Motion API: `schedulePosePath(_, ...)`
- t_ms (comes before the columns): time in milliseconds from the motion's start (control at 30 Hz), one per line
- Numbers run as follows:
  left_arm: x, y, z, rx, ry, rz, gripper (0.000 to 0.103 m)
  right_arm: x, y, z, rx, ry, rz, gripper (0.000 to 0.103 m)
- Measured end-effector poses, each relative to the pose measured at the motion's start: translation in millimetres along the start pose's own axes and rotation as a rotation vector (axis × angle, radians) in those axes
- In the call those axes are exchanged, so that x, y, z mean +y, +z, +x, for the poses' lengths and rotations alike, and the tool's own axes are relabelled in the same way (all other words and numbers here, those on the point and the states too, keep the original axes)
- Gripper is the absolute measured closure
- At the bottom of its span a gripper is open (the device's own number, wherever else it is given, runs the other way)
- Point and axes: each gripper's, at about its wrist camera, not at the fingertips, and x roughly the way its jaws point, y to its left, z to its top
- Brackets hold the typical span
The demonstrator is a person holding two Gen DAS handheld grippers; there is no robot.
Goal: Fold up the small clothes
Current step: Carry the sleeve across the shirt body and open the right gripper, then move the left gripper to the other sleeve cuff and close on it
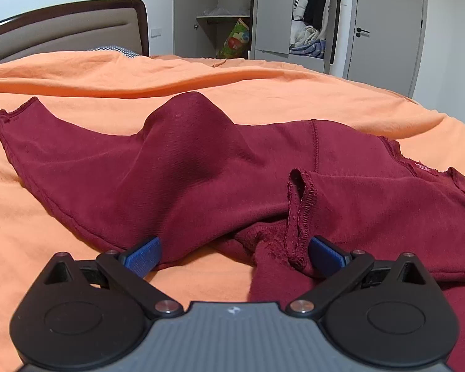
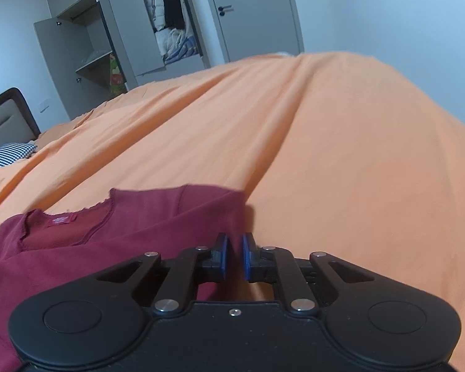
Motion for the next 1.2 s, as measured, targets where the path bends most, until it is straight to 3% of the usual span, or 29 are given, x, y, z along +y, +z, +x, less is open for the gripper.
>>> schedulePosePath(67, 0.2, -1.5, 1.7, -0.001, 0.001, 0.004, 0.0, -3.5, -1.7, -2.5, 0.001, -0.002, -0.006, 0.088)
schedulePosePath(167, 1.2, -4.4, 0.9, -0.014, -0.001, 0.005, 0.0, -5.4, -9.6, -17.7, -0.019, -0.007, -0.022, 0.061)
schedulePosePath(300, 5.0, -6.5, -0.4, -0.027, -0.015, -0.011, 0.0, 1.3, -35.3, -55.1, -0.075, -0.076, -0.134, 0.024)
schedulePosePath(433, 6.1, -7.7, -0.2, -0.031, -0.02, -0.016, 0.0, 10.9, -76.3, -91.7, -0.12, -0.122, -0.274, 0.009)
schedulePosePath(567, 4.8, -8.3, 0.5, -0.035, -0.015, -0.011, 0.0, 27.9, -104.7, -96.1, -0.124, -0.158, -0.434, 0.006)
schedulePosePath(700, 5.0, -10.6, 0.0, -0.045, -0.015, -0.012, 0.0, 47.9, -111.0, -79.7, -0.172, -0.208, -0.542, 0.005)
schedulePosePath(800, 5.7, -11.7, -0.3, -0.05, -0.018, -0.015, 0.0, 55.3, -106.4, -66.4, -0.258, -0.342, -0.546, 0.005)
schedulePosePath(900, 6.3, -11.9, 0.1, -0.05, -0.022, -0.017, 0.0, 49.0, -98.5, -61.4, -0.298, -0.489, -0.448, 0.001)
schedulePosePath(967, 6.4, -12.7, 0.0, -0.053, -0.022, -0.015, 0.0, 41.8, -96.5, -61.9, -0.291, -0.487, -0.397, 0.001)
schedulePosePath(1100, 6.1, -13.2, -0.6, -0.059, -0.021, -0.013, 0.0, 41.5, -98.4, -54.0, -0.238, -0.464, -0.41, 0.001)
schedulePosePath(1200, 11.4, -6.2, -8.6, -0.051, -0.063, -0.017, 0.0, 43.9, -98.3, -58.3, -0.204, -0.408, -0.411, 0.001)
